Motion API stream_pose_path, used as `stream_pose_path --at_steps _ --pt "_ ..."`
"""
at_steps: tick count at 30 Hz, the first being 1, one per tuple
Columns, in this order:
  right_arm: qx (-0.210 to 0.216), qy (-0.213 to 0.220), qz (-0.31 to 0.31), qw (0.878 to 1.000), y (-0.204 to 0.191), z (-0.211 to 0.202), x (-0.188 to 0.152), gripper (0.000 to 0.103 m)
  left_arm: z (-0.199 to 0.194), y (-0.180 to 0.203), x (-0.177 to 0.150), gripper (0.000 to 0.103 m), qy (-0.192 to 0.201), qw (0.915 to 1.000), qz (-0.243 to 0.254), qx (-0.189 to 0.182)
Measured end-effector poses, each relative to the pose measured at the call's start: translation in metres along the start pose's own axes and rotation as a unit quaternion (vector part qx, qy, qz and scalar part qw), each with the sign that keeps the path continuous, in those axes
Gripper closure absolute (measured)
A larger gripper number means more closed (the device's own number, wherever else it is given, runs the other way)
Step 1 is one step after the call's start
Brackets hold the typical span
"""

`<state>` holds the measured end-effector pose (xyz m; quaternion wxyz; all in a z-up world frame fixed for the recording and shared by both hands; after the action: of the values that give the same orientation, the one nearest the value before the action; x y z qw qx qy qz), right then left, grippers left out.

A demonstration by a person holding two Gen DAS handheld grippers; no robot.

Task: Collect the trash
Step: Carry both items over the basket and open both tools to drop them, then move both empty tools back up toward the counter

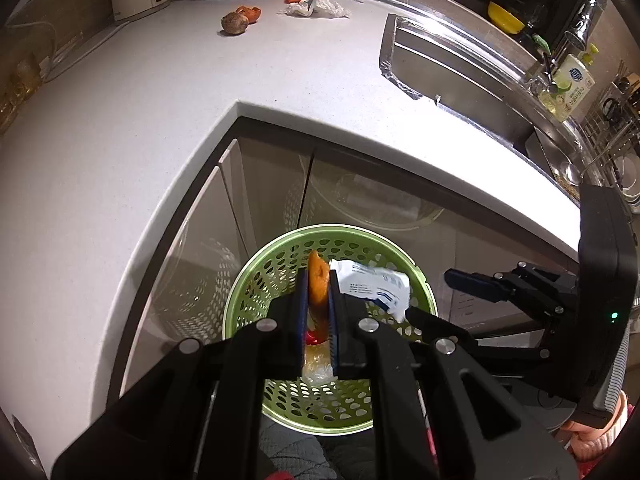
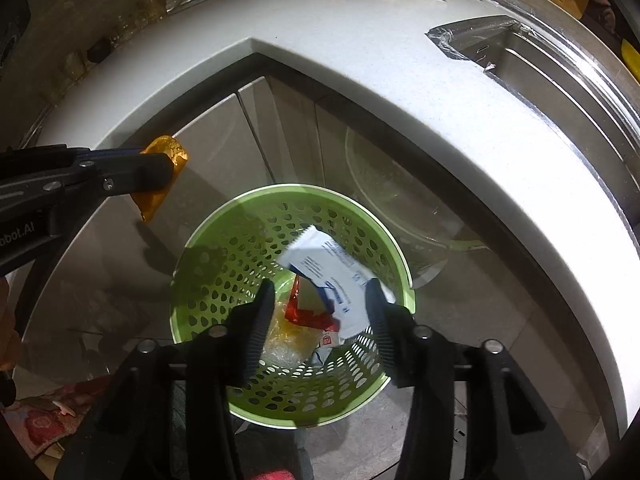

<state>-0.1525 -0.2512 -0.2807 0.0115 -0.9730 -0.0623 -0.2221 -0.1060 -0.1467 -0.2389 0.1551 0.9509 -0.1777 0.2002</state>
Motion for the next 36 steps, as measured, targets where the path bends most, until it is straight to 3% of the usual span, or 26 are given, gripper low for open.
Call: stream_pose_path --at_steps 12,13,15,16,20,30,36 --pt "-0.013 0.056 0.042 0.997 0.045 -0.062 0.01 0.034 0.03 0.01 -0.017 0.093 -0.04 0.9992 0.007 -0.004" --pt "-0.013 0.059 0.048 0.997 0.049 -0.066 0.011 0.034 0.031 0.012 -0.018 0.088 -0.044 0.999 0.007 -0.005" --pt "-0.011 0.061 0.058 0.996 0.057 -0.07 0.012 0.034 0.033 0.013 -0.02 0.066 -0.052 0.9986 0.004 -0.007" --pt "-0.01 0.062 0.062 0.996 0.059 -0.07 0.012 0.034 0.032 0.014 -0.02 0.05 -0.048 0.9989 0.003 -0.002" --pt "-0.013 0.062 0.069 0.996 0.065 -0.07 0.012 0.034 0.021 0.019 -0.014 0.034 -0.026 0.9995 0.017 0.009" --pt "-0.013 0.077 0.066 0.995 0.063 -0.079 0.028 0.034 0.005 0.015 0.008 0.028 -0.003 0.9997 0.016 0.019" --pt "-0.016 0.09 0.073 0.993 0.068 -0.082 0.053 0.029 -0.001 0.007 0.037 0.024 0.016 0.9994 0.014 0.028"
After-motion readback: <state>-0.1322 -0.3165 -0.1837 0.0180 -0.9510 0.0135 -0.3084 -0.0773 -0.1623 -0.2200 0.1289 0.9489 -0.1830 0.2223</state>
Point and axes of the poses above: each gripper's, at about its wrist camera, not at the fingertips, and z roughly the way its jaws point, y to its right, x to its top, the point moved 4 cm from there along z, roughly the way its jaws point, and after that the axes turned 5 degrees about -x, right-handed, at the moved point
